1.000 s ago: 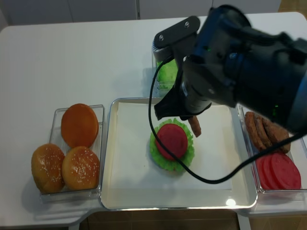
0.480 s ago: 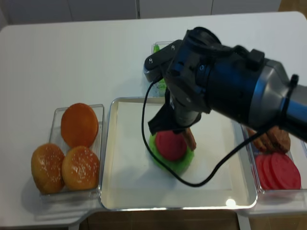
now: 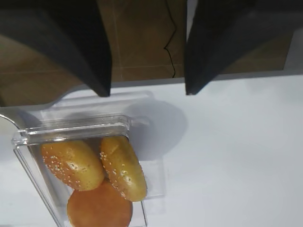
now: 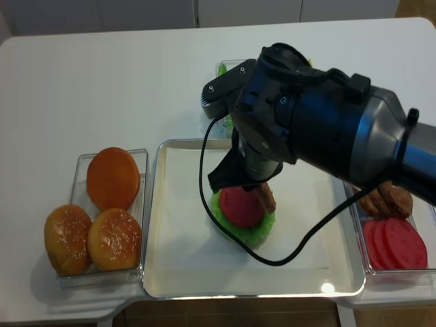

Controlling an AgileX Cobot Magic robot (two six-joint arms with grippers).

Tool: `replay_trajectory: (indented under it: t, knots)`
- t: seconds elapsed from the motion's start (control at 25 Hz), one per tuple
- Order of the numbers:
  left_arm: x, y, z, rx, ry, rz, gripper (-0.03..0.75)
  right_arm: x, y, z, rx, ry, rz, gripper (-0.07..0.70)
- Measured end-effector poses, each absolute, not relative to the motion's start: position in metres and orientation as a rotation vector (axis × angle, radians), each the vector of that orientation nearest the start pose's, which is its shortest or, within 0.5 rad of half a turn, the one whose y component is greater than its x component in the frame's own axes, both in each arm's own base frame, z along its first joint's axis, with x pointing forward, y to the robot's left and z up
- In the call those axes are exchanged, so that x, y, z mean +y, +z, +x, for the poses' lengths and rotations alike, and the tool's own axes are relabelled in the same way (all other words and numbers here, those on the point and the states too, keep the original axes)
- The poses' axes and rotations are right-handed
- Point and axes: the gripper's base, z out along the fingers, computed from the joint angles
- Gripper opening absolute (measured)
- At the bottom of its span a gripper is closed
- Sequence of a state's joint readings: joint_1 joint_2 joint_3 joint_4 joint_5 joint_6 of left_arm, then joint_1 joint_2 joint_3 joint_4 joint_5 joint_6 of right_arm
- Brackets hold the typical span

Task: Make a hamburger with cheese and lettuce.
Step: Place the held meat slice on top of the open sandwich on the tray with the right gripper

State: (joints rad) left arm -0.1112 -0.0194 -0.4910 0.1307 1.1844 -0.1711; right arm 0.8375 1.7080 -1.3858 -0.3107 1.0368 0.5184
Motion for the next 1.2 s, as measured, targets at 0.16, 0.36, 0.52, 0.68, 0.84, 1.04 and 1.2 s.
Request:
replay_trajectory:
  t: [0.16,0.36,0.52,0.68,0.84,1.04,1.2]
  knots:
    - [0.012,0.266,-0.012,2.148,-0.005,-0.081,0.370,0.247,0.281,0.254,2.663,-0.060,-0.592,0.119]
    - [0.012,0.266,-0.012,2.148,-0.005,-0.081,0.370,0.252,0.290,0.254,2.636,-0.040,-0.595,0.118]
    - [0.012,0.266,-0.012,2.148,-0.005,-0.081,0.370,0.255,0.289,0.251,2.646,-0.049,-0.608,0.118]
    - [0.012,0.266,-0.012,2.148,-0.005,-0.081,0.369,0.255,0.286,0.251,2.655,-0.062,-0.614,0.118]
    - [0.012,0.266,-0.012,2.148,-0.005,-0.081,0.370,0.254,0.286,0.252,2.650,-0.089,-0.619,0.118]
    - [0.012,0.266,-0.012,2.148,-0.005,-0.081,0.370,0.253,0.285,0.252,2.650,-0.105,-0.624,0.118]
    - [0.012,0.266,-0.012,2.148,-0.005,-0.081,0.370,0.256,0.279,0.254,2.663,-0.117,-0.629,0.118]
